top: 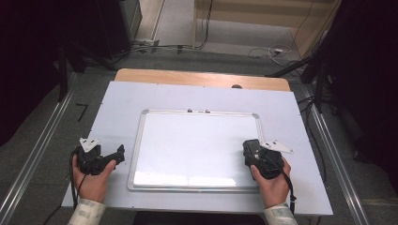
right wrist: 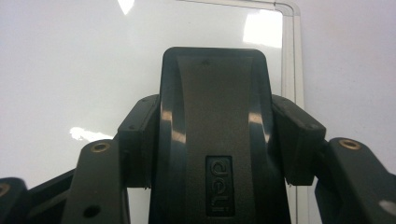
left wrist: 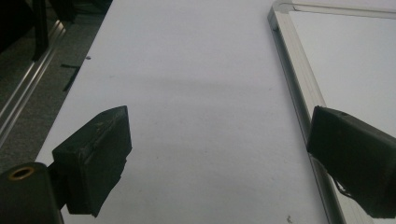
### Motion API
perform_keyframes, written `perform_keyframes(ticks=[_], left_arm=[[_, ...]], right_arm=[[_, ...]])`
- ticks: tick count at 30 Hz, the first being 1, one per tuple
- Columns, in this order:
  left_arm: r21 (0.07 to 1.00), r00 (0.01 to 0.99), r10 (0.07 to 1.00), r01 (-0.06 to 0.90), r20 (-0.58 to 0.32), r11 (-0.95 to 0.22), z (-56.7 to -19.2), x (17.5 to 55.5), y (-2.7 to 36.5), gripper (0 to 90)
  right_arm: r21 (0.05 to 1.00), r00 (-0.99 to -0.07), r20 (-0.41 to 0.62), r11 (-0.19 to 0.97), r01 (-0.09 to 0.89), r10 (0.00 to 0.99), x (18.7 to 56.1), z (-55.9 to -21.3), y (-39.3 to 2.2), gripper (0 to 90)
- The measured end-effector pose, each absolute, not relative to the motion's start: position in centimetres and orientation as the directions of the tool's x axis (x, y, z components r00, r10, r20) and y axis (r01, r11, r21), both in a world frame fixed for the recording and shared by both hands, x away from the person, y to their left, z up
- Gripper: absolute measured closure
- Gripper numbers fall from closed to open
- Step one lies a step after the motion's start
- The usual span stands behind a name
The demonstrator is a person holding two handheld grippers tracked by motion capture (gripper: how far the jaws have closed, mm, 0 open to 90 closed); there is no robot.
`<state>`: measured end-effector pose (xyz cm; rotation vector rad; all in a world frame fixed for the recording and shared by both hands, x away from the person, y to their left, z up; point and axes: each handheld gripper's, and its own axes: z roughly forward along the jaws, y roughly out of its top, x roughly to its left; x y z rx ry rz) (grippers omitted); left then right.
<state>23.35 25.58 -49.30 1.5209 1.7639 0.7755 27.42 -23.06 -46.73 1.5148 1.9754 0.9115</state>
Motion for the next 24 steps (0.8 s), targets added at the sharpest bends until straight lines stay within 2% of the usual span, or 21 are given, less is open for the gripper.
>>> perform_keyframes(ticks=[12, 24], left_arm=[[0.795, -0.094, 0.99, 0.589, -0.11, 0.144, -49.3, 23.3, 25.6, 7.0], [0.795, -0.093, 0.99, 0.59, -0.108, 0.142, -49.2, 23.3, 25.7, 7.0]], right_arm=[[0.745, -0.212, 0.016, 0.13, 0.654, 0.977, 26.8, -47.5, -23.4, 38.6], [0.723, -0.156, -0.017, 0.12, 0.681, 0.988, 27.7, -48.7, -23.4, 38.5]])
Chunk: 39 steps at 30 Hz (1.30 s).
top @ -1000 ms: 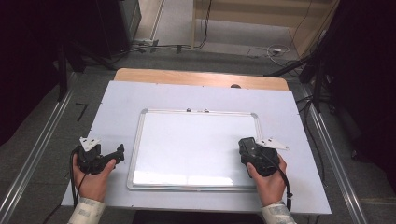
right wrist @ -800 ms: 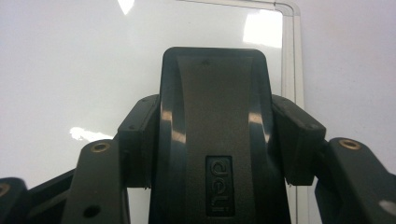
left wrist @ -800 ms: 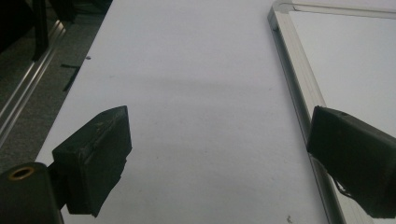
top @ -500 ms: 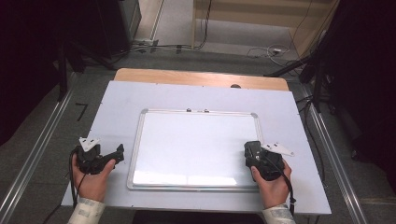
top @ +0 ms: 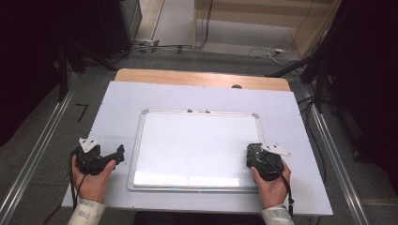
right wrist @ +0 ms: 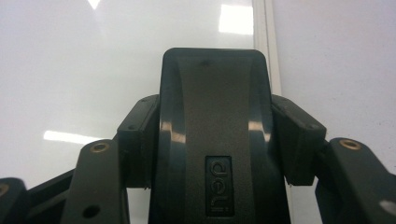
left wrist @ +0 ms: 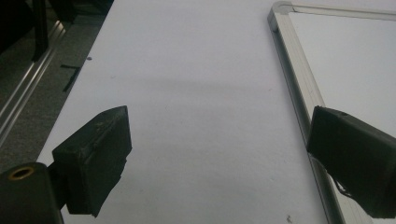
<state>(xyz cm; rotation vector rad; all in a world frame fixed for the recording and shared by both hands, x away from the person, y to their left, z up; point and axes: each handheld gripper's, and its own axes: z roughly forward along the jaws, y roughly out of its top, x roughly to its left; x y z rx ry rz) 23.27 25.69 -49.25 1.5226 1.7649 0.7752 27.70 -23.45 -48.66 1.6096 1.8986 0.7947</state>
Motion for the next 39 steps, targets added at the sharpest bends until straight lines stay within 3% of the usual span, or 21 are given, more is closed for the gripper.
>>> perform_keyframes(ticks=[24, 39], left_arm=[[0.795, -0.095, 0.989, 0.589, -0.109, 0.145, -49.3, 23.2, 25.7, 7.0], [0.795, -0.096, 0.989, 0.589, -0.109, 0.144, -49.3, 23.2, 25.8, 7.0]], right_arm=[[0.698, -0.103, -0.025, 0.091, 0.71, 0.994, 28.4, -49.1, -23.1, 37.9], [0.766, -0.172, 0.02, 0.095, 0.636, 0.985, 27.6, -46.5, -23.4, 26.4]])
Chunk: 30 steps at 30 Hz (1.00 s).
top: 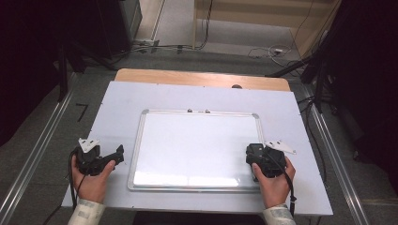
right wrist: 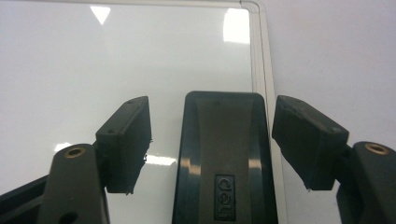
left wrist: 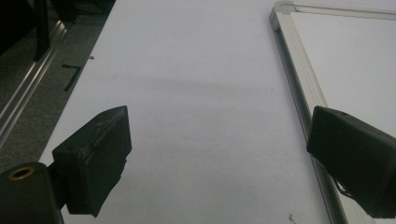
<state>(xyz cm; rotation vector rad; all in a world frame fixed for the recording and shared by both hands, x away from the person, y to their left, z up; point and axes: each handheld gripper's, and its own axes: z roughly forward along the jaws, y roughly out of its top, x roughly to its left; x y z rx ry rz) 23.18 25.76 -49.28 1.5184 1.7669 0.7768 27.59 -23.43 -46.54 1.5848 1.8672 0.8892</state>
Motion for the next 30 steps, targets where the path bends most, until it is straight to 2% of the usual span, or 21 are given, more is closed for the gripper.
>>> perform_keyframes(ticks=[20, 30], left_arm=[[0.795, -0.093, 0.99, 0.589, -0.109, 0.143, -49.3, 23.2, 25.8, 7.0], [0.795, -0.093, 0.989, 0.59, -0.111, 0.145, -49.4, 23.2, 25.8, 7.0]], right_arm=[[0.773, -0.23, 0.034, 0.121, 0.623, 0.973, 26.7, -45.0, -24.3, 20.6], [0.784, -0.299, 0.065, 0.136, 0.605, 0.952, 26.3, -44.6, -25.3, 16.1]])
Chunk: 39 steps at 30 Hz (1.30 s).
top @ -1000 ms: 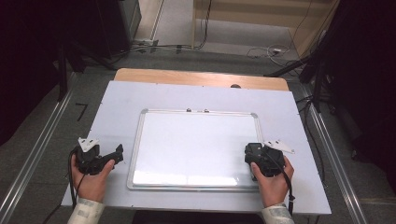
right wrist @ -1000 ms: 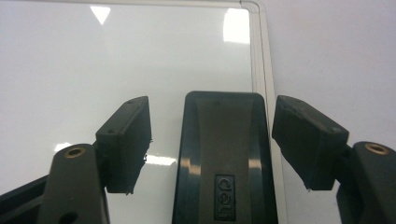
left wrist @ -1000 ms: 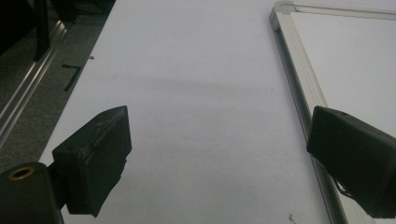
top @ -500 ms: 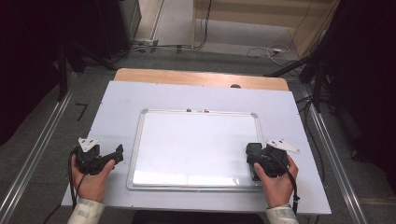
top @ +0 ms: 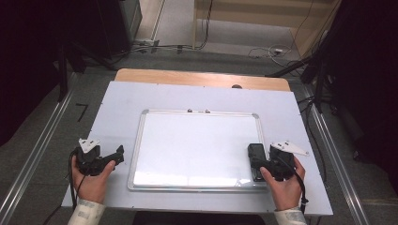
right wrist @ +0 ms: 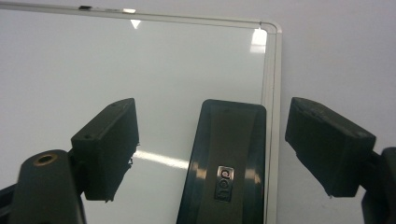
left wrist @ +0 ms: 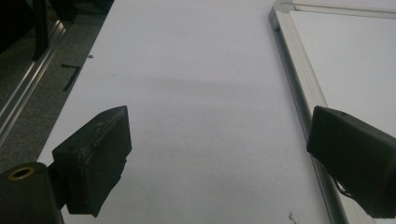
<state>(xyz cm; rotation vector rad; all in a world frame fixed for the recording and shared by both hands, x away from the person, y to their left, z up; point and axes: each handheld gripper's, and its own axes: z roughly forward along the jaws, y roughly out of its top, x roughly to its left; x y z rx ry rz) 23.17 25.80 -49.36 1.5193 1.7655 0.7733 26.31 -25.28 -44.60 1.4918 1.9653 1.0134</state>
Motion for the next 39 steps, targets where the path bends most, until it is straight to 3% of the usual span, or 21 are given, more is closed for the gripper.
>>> perform_keyframes(ticks=[24, 39], left_arm=[[0.797, -0.087, 0.99, 0.587, -0.113, 0.143, -49.3, 23.3, 25.7, 7.0], [0.797, -0.086, 0.99, 0.587, -0.111, 0.141, -49.3, 23.3, 25.7, 7.0]], right_arm=[[0.793, -0.331, 0.076, 0.144, 0.592, 0.941, 25.6, -45.1, -28.4, 12.9], [0.784, -0.292, 0.072, 0.127, 0.608, 0.954, 25.9, -45.8, -31.0, 12.5]])
